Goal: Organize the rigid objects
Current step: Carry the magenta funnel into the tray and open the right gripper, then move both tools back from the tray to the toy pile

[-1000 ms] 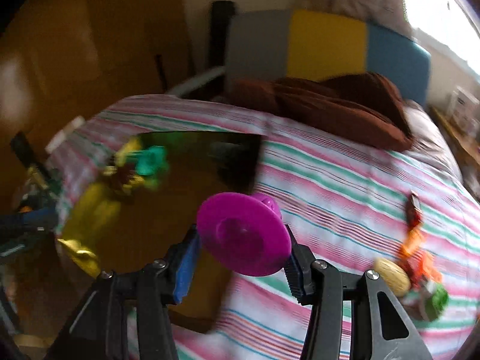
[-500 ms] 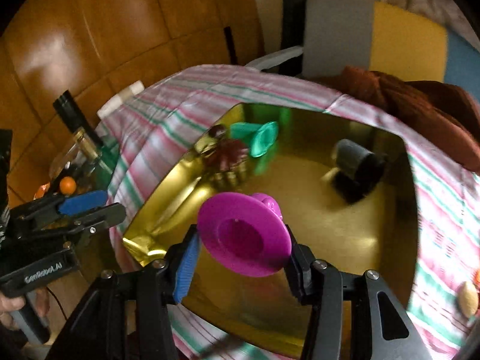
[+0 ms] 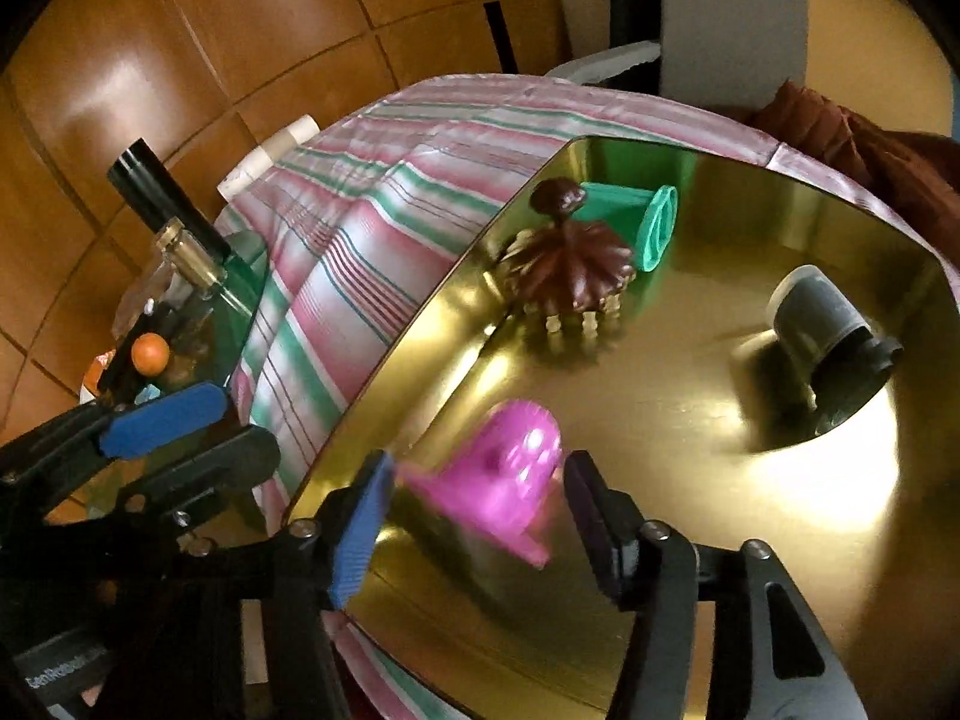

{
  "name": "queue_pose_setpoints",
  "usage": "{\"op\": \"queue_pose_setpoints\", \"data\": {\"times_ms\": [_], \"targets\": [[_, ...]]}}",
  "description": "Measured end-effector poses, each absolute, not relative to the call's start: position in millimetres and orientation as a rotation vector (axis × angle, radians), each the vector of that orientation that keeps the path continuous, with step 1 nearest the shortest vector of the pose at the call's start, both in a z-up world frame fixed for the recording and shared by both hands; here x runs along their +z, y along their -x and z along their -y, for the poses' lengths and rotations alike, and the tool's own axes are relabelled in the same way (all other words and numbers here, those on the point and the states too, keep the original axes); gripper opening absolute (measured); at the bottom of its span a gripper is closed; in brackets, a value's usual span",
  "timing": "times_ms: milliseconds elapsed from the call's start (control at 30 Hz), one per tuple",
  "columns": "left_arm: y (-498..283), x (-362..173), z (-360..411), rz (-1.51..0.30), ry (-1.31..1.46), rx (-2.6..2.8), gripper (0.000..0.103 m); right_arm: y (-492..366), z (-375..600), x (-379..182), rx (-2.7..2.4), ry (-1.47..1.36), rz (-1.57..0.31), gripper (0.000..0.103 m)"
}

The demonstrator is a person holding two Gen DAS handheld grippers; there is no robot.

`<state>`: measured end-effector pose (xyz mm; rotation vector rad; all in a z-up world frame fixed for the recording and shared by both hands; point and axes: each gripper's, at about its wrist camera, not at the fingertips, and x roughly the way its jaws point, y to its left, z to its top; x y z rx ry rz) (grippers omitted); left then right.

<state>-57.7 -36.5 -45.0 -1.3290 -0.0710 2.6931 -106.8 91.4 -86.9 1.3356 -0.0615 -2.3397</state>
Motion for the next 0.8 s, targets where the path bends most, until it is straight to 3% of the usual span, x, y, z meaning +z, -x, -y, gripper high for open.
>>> {"op": "queue_pose_setpoints", "data": {"times_ms": [233,567,800], "targets": [[56.5,-41.4,44.2,0.095,1.318,2.719,0.045,100.1,-96.3,-79.4,-2.345,-1.311,0.073,0.067],[48.3,-22.4,35.9,0.075,1.237,2.724,0.045,77.6,-132.3,-44.7,-2.487,-1.208,0.057,0.091],[43.0,-13.6,19.3,0.022,1.199,2.703,0.045,60.9,-189.3,-18.9,-2.633,-1.161,0.075,0.096]]}}
